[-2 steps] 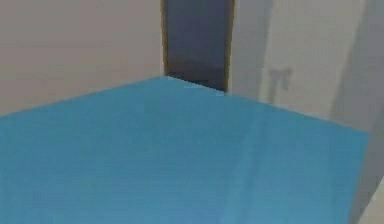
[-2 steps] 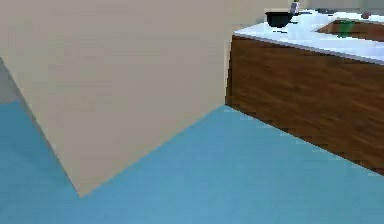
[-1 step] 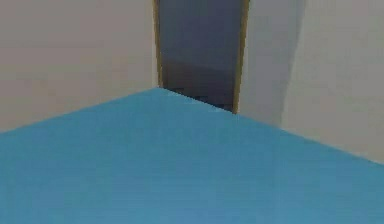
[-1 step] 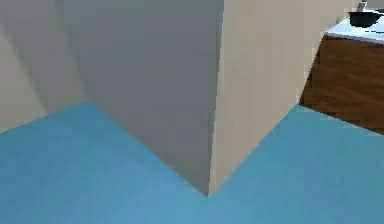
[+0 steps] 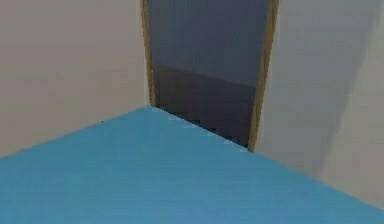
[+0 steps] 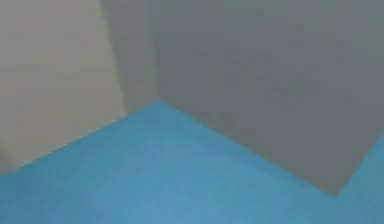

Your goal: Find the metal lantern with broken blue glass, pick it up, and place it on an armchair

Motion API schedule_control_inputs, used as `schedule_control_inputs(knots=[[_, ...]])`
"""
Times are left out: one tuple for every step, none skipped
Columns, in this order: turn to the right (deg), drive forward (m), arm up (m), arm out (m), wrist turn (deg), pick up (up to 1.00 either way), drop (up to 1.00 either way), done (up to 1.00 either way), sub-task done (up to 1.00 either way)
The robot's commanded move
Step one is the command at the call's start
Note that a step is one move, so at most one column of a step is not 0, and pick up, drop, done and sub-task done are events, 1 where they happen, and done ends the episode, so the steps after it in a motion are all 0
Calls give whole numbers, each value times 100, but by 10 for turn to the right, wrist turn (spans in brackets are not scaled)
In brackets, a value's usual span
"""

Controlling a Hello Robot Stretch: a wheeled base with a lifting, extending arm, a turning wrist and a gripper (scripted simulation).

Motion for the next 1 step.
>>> schedule_control_inputs(knots=[[0,100,0,0,0,0,0,0,0]])
